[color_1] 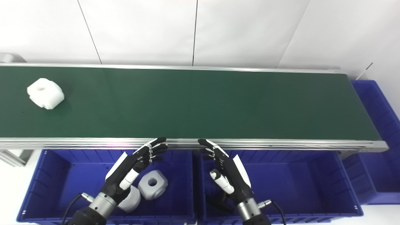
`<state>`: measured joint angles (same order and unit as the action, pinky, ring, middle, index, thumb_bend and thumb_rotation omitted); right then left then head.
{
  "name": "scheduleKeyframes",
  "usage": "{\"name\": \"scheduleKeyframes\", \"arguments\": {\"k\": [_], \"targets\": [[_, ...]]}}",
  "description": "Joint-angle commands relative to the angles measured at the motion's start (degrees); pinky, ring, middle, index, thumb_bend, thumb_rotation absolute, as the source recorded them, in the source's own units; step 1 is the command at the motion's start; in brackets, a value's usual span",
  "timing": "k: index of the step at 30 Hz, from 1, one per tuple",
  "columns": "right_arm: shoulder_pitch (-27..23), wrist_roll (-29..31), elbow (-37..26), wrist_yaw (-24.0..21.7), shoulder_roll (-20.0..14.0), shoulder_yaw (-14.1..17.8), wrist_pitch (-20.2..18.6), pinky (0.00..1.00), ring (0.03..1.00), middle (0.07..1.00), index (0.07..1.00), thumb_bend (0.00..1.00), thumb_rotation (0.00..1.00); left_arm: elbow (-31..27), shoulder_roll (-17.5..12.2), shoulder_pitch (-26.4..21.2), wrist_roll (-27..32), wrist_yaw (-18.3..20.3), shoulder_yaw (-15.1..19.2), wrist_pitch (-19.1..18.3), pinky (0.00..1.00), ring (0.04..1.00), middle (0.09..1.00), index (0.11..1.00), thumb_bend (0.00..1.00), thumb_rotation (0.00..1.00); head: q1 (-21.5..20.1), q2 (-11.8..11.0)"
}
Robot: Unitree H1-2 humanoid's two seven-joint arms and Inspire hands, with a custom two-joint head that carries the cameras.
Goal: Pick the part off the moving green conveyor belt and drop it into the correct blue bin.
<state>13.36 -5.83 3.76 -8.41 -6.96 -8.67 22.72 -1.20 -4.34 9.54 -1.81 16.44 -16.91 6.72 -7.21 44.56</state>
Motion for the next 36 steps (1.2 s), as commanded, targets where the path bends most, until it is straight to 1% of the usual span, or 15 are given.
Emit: {"name": "scheduleKeyframes", "arguments": {"k": [1,3,4,5,6,7,8,9,10,13,21,25,29,32,36], "targets": [[-0.41,-0.06,-1.25,0.38,-0.14,-0.13,3.33,0.73,0.803,0.880,0.854,0.88,1.00,-1.14,0.10,-0.41,-0.11,-0.30,0.01,2.61,0.83,0.883,0.867,0.888,0.84,0.95,0.16,-0.54],[-0.36,-0.04,-0.83,0.47,-0.12,-0.14,3.58,0.73,0.803,0.880,0.855,0.87,1.00,-0.71,0.03,-0.37,0.00,-0.15,-0.07,2.97,0.83,0.884,0.869,0.890,0.84,0.95,0.74,-1.64],[-0.30,0.00,-0.42,0.55,-0.13,-0.15,3.74,0.73,0.804,0.881,0.854,0.87,1.00,-0.22,0.08,-0.31,0.05,-0.12,-0.13,3.49,0.83,0.885,0.870,0.891,0.83,0.95,1.63,-3.19],[-0.26,0.02,-0.14,0.61,-0.13,-0.15,3.86,0.73,0.804,0.882,0.854,0.87,1.00,0.14,0.10,-0.27,0.08,-0.12,-0.18,3.88,0.83,0.883,0.868,0.889,0.83,0.95,1.63,-3.19],[-0.14,0.09,0.48,0.70,-0.24,-0.18,4.00,0.73,0.804,0.883,0.854,0.87,1.00,0.91,0.25,-0.13,0.28,-0.07,-0.29,4.61,0.83,0.881,0.866,0.888,0.82,0.95,2.85,-5.52],[-0.07,0.14,0.90,0.77,-0.33,-0.20,4.10,0.73,0.801,0.884,0.857,0.88,1.00,1.47,0.36,-0.04,0.44,-0.05,-0.36,5.17,0.84,0.874,0.858,0.883,0.82,0.93,2.85,-5.52],[0.03,0.49,1.61,0.71,-0.58,-0.31,4.13,0.74,0.801,0.884,0.858,0.88,1.00,2.38,0.55,0.10,0.16,-0.27,-0.52,5.81,0.84,0.874,0.857,0.882,0.82,0.93,4.16,-8.14],[0.08,0.74,2.08,0.69,-0.77,-0.41,4.14,0.74,0.804,0.884,0.860,0.88,1.00,3.03,0.69,0.18,-0.07,-0.44,-0.63,6.29,0.84,0.877,0.858,0.880,0.82,0.93,4.16,-8.14],[0.11,1.01,2.80,0.71,-1.08,-0.57,4.16,0.74,0.804,0.884,0.860,0.88,1.00,4.14,0.93,0.23,-0.33,-0.66,-0.75,7.14,0.84,0.877,0.858,0.880,0.82,0.93,5.28,-10.43],[-0.27,1.62,5.27,1.04,-2.14,-1.12,4.20,0.74,0.814,0.887,0.854,0.86,1.00,7.59,1.74,-0.01,-0.92,-1.22,-1.02,9.53,0.84,0.881,0.854,0.873,0.84,0.92,7.35,-14.19],[-2.19,3.42,10.61,1.38,-3.51,-1.65,4.20,0.72,0.805,0.872,0.839,0.86,1.00,15.17,3.52,-2.04,-1.50,-1.60,-0.92,14.68,0.81,0.860,0.834,0.841,0.86,0.87,11.08,-20.65],[-2.92,4.18,12.80,0.92,-3.75,-1.55,4.20,0.73,0.809,0.870,0.835,0.86,1.00,17.67,4.07,-2.82,-1.36,-1.63,-0.73,16.07,0.79,0.848,0.823,0.831,0.88,0.85,11.98,-22.87],[-3.29,4.21,14.26,1.02,-3.88,-1.61,4.20,0.72,0.811,0.880,0.831,0.87,1.00,19.83,4.30,-3.39,-1.22,-1.63,-0.70,17.86,0.78,0.836,0.818,0.821,0.86,0.82,12.60,-24.34],[-3.47,4.31,14.96,1.07,-3.83,-1.50,4.20,0.72,0.811,0.878,0.826,0.89,0.99,21.38,4.40,-3.92,-1.06,-1.47,-0.68,19.15,0.77,0.831,0.816,0.816,0.86,0.81,12.99,-24.49],[-3.64,4.45,15.19,0.95,-3.93,-1.39,4.20,0.72,0.809,0.872,0.827,0.89,1.00,21.71,4.49,-4.16,-1.40,-1.57,-0.78,19.15,0.76,0.827,0.822,0.817,0.86,0.81,14.35,-24.33]]}}
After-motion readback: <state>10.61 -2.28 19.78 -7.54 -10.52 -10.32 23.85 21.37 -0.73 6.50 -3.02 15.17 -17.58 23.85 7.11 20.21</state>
